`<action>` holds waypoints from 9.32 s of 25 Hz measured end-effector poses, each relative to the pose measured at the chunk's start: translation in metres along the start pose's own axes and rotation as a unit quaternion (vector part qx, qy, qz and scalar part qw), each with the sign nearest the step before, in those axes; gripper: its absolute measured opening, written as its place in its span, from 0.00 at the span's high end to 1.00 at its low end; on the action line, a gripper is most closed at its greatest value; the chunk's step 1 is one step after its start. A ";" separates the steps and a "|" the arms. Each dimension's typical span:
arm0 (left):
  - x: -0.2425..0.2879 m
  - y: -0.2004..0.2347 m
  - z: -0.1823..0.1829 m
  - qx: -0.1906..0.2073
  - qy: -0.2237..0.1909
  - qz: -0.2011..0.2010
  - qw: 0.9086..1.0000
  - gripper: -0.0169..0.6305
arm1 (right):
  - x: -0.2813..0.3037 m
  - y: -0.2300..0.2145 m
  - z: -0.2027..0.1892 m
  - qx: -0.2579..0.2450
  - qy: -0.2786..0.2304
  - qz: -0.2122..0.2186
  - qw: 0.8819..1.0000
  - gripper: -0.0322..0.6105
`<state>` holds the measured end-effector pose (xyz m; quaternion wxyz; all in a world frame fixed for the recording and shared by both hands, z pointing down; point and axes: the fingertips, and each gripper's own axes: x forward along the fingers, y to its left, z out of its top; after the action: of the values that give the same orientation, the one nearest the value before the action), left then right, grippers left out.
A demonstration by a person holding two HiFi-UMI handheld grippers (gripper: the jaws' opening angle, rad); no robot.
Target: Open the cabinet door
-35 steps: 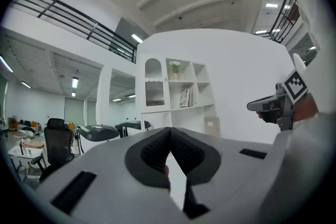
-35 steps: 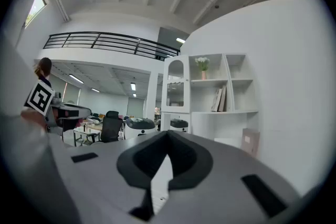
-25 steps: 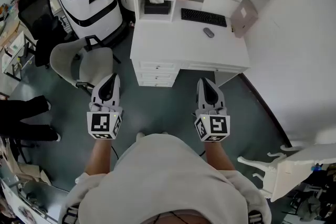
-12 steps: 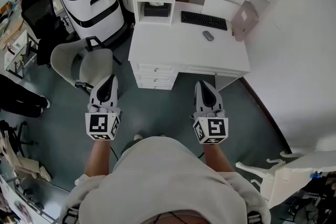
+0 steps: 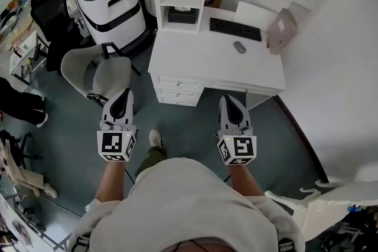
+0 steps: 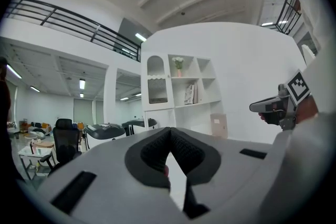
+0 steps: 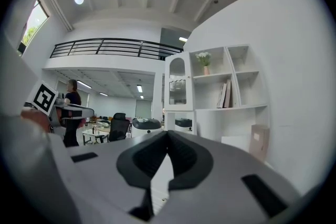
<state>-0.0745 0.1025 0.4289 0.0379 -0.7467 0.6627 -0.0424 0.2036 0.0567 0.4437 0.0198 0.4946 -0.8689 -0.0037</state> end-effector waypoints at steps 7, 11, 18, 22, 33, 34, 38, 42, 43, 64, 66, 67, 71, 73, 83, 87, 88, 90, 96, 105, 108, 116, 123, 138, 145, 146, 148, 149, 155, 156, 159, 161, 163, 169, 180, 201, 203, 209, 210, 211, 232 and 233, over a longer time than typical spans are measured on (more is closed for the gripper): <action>0.037 0.023 -0.014 -0.008 -0.003 -0.009 1.000 0.98 | 0.036 -0.002 -0.005 -0.007 0.004 -0.009 1.000 0.94; 0.068 0.040 -0.016 -0.008 -0.007 -0.021 1.000 0.98 | 0.063 -0.003 -0.001 -0.011 0.003 -0.020 1.000 0.94; 0.136 0.078 -0.019 -0.008 -0.011 -0.047 0.999 0.98 | 0.128 -0.008 0.005 -0.017 0.002 -0.046 0.999 0.94; 0.173 0.108 -0.020 -0.012 -0.012 -0.061 0.998 0.98 | 0.171 -0.006 0.014 -0.017 0.001 -0.061 0.998 0.94; 0.250 0.175 -0.026 -0.016 -0.016 -0.095 0.995 0.98 | 0.259 0.010 0.028 -0.020 -0.002 -0.092 0.996 0.94; 0.256 0.178 -0.026 -0.016 -0.017 -0.096 0.995 0.98 | 0.265 0.009 0.028 -0.020 -0.003 -0.093 0.995 0.94; 0.269 0.177 -0.029 -0.018 -0.016 -0.096 0.995 0.98 | 0.276 0.003 0.028 -0.023 -0.002 -0.091 0.996 0.94; 0.278 0.174 -0.028 -0.018 -0.016 -0.084 0.996 0.98 | 0.283 -0.010 0.029 -0.022 -0.003 -0.086 0.996 0.94; 0.279 0.173 -0.028 -0.020 -0.015 -0.080 0.996 0.98 | 0.284 -0.015 0.030 -0.022 -0.002 -0.084 0.996 0.94; 0.287 0.155 -0.028 -0.021 -0.003 -0.051 0.998 0.98 | 0.300 -0.051 0.040 -0.020 0.002 -0.063 0.998 0.69; 0.287 0.155 -0.030 -0.020 -0.002 -0.052 0.998 0.98 | 0.299 -0.051 0.042 -0.018 -0.002 -0.064 0.998 0.65; 0.287 0.155 -0.030 -0.020 -0.002 -0.052 0.998 0.98 | 0.298 -0.052 0.042 -0.017 -0.003 -0.064 0.998 0.63; 0.288 0.155 -0.031 -0.022 -0.001 -0.052 0.998 0.98 | 0.297 -0.053 0.044 -0.013 -0.007 -0.063 0.998 0.57; 0.289 0.155 -0.031 -0.021 -0.001 -0.053 0.998 0.98 | 0.297 -0.054 0.046 -0.014 -0.009 -0.064 0.998 0.56; 0.289 0.156 -0.035 -0.020 0.004 -0.050 0.999 0.98 | 0.304 -0.058 0.052 -0.022 -0.011 -0.067 0.997 0.56; 0.287 0.157 -0.035 -0.020 0.003 -0.047 0.999 0.98 | 0.313 -0.064 0.068 -0.035 -0.022 -0.064 0.997 0.56; 0.286 0.158 -0.035 -0.020 0.003 -0.046 0.999 0.98 | 0.315 -0.065 0.073 -0.040 -0.025 -0.065 0.997 0.56; 0.284 0.159 -0.035 -0.020 0.003 -0.043 0.999 0.98 | 0.319 -0.069 0.083 -0.047 -0.030 -0.065 0.996 0.56; 0.278 0.161 -0.035 -0.022 0.005 -0.035 0.999 0.98 | 0.334 -0.078 0.107 -0.058 -0.041 -0.060 0.996 0.57; 0.267 0.165 -0.038 -0.023 0.007 -0.026 0.999 0.98 | 0.362 -0.088 0.149 -0.085 -0.061 -0.056 0.993 0.57; 0.264 0.167 -0.039 -0.023 0.008 -0.022 0.999 0.98 | 0.370 -0.091 0.166 -0.096 -0.070 -0.056 0.991 0.58; 0.263 0.172 -0.039 -0.024 0.008 -0.016 1.000 0.98 | 0.387 -0.098 0.205 -0.119 -0.090 -0.059 0.987 0.58; 0.262 0.171 -0.040 -0.026 0.010 -0.015 0.999 0.98 | 0.401 -0.104 0.240 -0.144 -0.107 -0.064 0.982 0.59; 0.255 0.178 -0.047 -0.029 0.014 -0.001 0.999 0.98 | 0.441 -0.117 0.309 -0.192 -0.134 -0.081 0.969 0.62; 0.252 0.183 -0.049 -0.031 0.016 0.009 0.999 0.98 | 0.460 -0.119 0.325 -0.203 -0.137 -0.083 0.966 0.63; 0.252 0.184 -0.049 -0.032 0.016 0.011 0.999 0.98 | 0.462 -0.120 0.327 -0.205 -0.137 -0.084 0.965 0.63; 0.252 0.186 -0.050 -0.032 0.016 0.014 0.999 0.98 | 0.468 -0.122 0.331 -0.209 -0.137 -0.086 0.964 0.63; 0.251 0.187 -0.050 -0.032 0.016 0.016 0.999 0.98 | 0.471 -0.123 0.333 -0.210 -0.137 -0.087 0.964 0.63; 0.246 0.192 -0.052 -0.032 0.019 0.028 0.999 0.98 | 0.492 -0.128 0.344 -0.224 -0.132 -0.092 0.961 0.64; 0.245 0.194 -0.052 -0.032 0.020 0.031 0.999 0.98 | 0.496 -0.128 0.345 -0.227 -0.130 -0.093 0.961 0.64; 0.241 0.199 -0.053 -0.034 0.021 0.040 0.998 0.98 | 0.506 -0.130 0.351 -0.235 -0.129 -0.098 0.958 0.65; 0.238 0.202 -0.053 -0.034 0.022 0.046 0.998 0.98 | 0.512 -0.132 0.355 -0.239 -0.127 -0.101 0.957 0.66; 0.235 0.205 -0.053 -0.035 0.023 0.053 0.998 0.98 | 0.519 -0.134 0.358 -0.242 -0.125 -0.103 0.957 0.66; 0.227 0.212 -0.054 -0.035 0.024 0.070 0.997 0.98 | 0.539 -0.145 0.359 -0.254 -0.110 -0.112 0.954 0.67; 0.215 0.218 -0.059 -0.038 0.032 0.094 0.994 0.98 | 0.565 -0.161 0.359 -0.258 -0.095 -0.123 0.954 0.69; 0.214 0.224 -0.069 -0.042 0.044 0.115 0.992 0.98 | 0.592 -0.174 0.364 -0.276 -0.089 -0.141 0.947 0.78; 0.216 0.225 -0.071 -0.043 0.045 0.115 0.991 0.98 | 0.591 -0.176 0.365 -0.283 -0.094 -0.148 0.943 0.82; 0.221 0.224 -0.073 -0.045 0.048 0.111 0.992 0.98 | 0.591 -0.176 0.366 -0.305 -0.111 -0.148 0.934 0.83; 0.223 0.223 -0.073 -0.045 0.048 0.110 0.992 0.98 | 0.591 -0.176 0.366 -0.308 -0.113 -0.147 0.933 0.83; 0.224 0.223 -0.072 -0.045 0.048 0.108 0.992 0.98 | 0.591 -0.176 0.366 -0.310 -0.115 -0.146 0.932 0.83; 0.229 0.219 -0.072 -0.043 0.046 0.093 0.994 0.98 | 0.568 -0.158 0.365 -0.364 -0.166 -0.124 0.908 0.83; 0.229 0.218 -0.072 -0.043 0.046 0.091 0.994 0.98 | 0.566 -0.157 0.365 -0.368 -0.167 -0.125 0.906 0.83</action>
<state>-0.2705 -0.1510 0.4787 -0.0213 -0.6812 0.7305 -0.0442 0.0360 -0.5146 0.0919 0.0539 0.5486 -0.7277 -0.4081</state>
